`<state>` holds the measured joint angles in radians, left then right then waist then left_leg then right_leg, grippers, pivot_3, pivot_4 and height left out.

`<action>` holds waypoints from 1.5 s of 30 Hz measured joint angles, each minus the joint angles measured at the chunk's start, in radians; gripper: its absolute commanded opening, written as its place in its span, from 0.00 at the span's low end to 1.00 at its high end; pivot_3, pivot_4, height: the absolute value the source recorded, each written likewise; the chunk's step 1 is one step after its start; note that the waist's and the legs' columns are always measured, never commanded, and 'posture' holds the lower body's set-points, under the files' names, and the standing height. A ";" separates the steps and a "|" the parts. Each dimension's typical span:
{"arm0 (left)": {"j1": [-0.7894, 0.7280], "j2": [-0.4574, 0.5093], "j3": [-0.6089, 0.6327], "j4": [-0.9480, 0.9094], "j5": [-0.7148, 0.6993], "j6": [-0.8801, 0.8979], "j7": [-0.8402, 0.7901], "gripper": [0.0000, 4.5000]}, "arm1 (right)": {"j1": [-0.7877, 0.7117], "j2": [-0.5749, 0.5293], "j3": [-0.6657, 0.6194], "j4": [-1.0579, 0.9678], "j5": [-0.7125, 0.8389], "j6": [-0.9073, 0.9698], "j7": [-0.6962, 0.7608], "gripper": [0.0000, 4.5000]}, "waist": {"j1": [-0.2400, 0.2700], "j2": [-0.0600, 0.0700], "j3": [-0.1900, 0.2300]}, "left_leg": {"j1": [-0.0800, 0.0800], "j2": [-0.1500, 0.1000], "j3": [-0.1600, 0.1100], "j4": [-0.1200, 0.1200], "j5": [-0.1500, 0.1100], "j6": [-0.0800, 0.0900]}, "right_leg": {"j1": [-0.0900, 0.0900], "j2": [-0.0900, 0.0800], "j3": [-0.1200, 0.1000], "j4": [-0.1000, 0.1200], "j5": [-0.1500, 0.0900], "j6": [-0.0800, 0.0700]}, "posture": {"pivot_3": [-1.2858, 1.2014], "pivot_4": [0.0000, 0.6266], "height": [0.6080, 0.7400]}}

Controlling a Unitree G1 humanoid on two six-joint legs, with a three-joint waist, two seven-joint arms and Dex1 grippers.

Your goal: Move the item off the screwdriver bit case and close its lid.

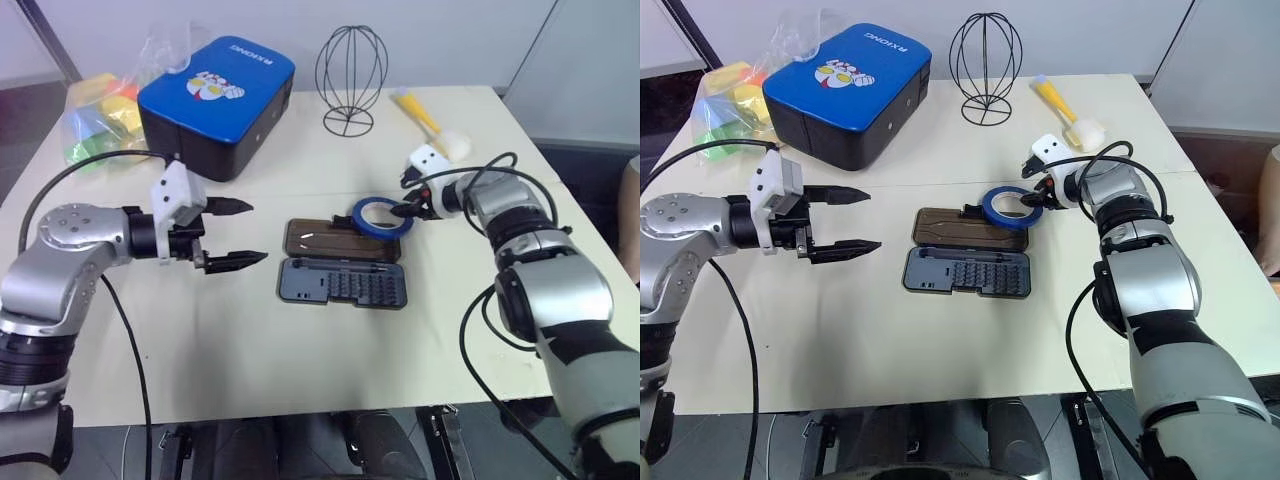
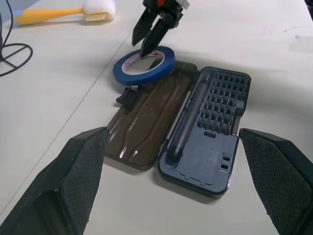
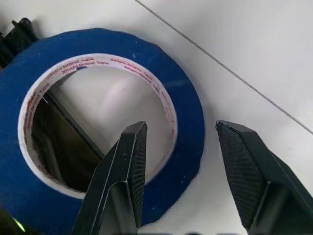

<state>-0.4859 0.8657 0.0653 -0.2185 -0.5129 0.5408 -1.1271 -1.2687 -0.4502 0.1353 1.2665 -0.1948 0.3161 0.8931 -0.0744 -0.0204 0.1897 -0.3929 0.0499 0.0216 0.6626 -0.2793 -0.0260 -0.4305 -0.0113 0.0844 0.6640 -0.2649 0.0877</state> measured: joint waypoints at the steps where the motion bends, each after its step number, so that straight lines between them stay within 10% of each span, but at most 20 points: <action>1: 0.000 0.002 0.000 0.000 0.000 0.000 0.000 1.00 | 0.004 0.005 0.000 0.003 0.000 -0.001 -0.004 0.51 | 0.000 0.000 0.000 | 0.000 0.000 0.000 0.000 0.000 0.000 | 0.000 0.000 0.000 0.000 0.000 0.000 | 0.52 0.24 0.98; 9: 0.000 0.020 0.002 0.000 -0.002 0.003 -0.001 1.00 | 0.013 0.023 0.005 0.014 -0.019 -0.032 -0.055 0.51 | -0.001 0.000 0.000 | 0.000 0.000 0.000 0.000 0.000 0.000 | 0.000 0.000 0.000 0.000 0.000 0.000 | 0.52 0.24 0.98; 15: -0.001 0.024 0.002 0.000 -0.007 0.018 0.000 1.00 | 0.017 0.020 0.015 0.012 -0.032 -0.071 -0.055 0.01 | -0.003 -0.001 -0.001 | 0.002 0.000 0.000 0.000 0.000 0.000 | 0.001 0.000 0.000 0.000 0.000 0.000 | 0.52 0.24 0.98; 24: -0.037 0.016 -0.003 0.010 -0.009 0.015 -0.001 1.00 | 0.020 0.004 0.033 0.001 -0.039 -0.084 -0.021 0.01 | 0.001 -0.001 -0.001 | 0.002 0.000 0.000 0.001 0.000 0.000 | 0.002 0.000 0.000 0.000 0.000 0.000 | 0.52 0.24 0.98; 28: -0.051 0.014 -0.010 0.018 -0.007 0.010 -0.010 1.00 | 0.006 0.008 0.031 0.001 -0.032 -0.062 -0.002 0.39 | 0.001 0.000 0.000 | 0.001 0.000 0.000 0.001 0.000 0.000 | 0.002 0.000 0.000 0.000 0.000 0.000 | 0.52 0.24 0.98; 45: -0.038 0.016 -0.010 0.023 0.001 0.010 -0.021 1.00 | -0.031 -0.016 -0.041 0.042 0.012 0.032 -0.041 0.39 | 0.002 0.001 0.001 | 0.000 0.000 0.000 0.000 0.000 0.000 | 0.000 0.000 0.000 0.000 0.000 0.000 | 0.52 0.24 0.98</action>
<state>-0.5237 0.8819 0.0549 -0.1958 -0.5122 0.5507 -1.1484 -1.2994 -0.4664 0.0943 1.3082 -0.1831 0.3486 0.8522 -0.0723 -0.0193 0.1905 -0.3934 0.0496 0.0218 0.6628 -0.2792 -0.0261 -0.4305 -0.0116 0.0844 0.6638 -0.2649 0.0878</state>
